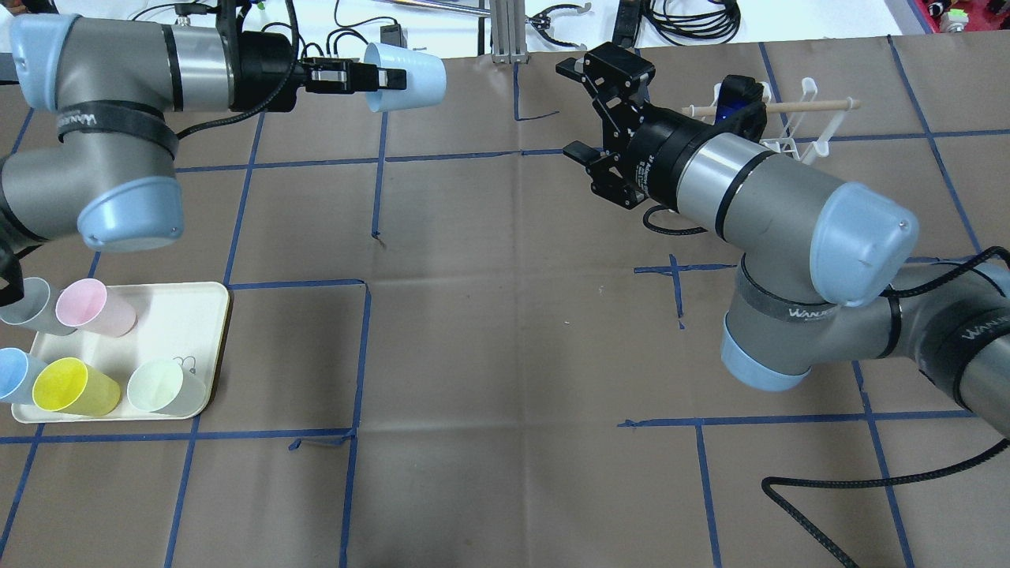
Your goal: Transfer IKEA cup to right arm and place on rack
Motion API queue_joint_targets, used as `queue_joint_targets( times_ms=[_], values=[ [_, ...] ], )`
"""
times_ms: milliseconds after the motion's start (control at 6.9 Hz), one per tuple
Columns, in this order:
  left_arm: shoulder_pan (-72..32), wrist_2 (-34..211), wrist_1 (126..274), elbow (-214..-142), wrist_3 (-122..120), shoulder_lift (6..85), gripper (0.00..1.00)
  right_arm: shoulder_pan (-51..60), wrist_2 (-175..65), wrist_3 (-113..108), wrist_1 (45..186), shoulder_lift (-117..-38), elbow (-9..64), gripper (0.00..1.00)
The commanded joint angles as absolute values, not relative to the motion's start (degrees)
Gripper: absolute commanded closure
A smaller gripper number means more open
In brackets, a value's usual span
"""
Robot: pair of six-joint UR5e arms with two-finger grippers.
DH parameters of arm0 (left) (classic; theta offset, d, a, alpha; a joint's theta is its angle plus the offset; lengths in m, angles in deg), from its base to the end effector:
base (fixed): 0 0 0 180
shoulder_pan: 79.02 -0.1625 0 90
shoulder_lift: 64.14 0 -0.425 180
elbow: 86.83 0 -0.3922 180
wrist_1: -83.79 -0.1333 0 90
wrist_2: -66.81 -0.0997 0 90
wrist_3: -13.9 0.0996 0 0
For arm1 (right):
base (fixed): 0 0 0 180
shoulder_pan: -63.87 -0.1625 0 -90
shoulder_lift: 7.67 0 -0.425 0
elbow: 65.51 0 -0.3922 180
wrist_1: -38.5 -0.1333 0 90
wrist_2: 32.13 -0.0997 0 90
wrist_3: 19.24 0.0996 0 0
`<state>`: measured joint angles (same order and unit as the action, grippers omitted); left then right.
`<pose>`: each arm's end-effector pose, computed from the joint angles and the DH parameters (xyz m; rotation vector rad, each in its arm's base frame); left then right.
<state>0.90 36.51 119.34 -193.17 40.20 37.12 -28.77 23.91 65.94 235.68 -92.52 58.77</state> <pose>-0.1210 -0.5722 0.3978 -0.5913 -2.0744 0.8675 0.2097 -0.4461 0.3977 0.9524 1.6708 -0.5122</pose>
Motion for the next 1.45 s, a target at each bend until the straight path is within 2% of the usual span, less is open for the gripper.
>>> queue_joint_targets(
  times_ms=[0,290,580,1304],
  values=[
    [3.2,39.2,97.9,-202.5,38.6,37.5,1.00,-28.9,27.0,67.3,236.1,-89.2,58.8,0.00],
    [4.3,39.5,83.2,-206.0,34.0,39.8,1.00,-28.9,27.2,72.4,236.3,-88.4,57.5,0.00],
    [6.5,38.9,69.5,-206.4,24.9,45.2,1.00,-29.1,27.2,75.9,239.0,-85.6,56.2,0.00],
    [10.1,34.6,66.7,-203.6,18.1,47.0,1.00,-33.2,33.4,73.8,239.2,-81.2,54.9,0.00]
  ],
)
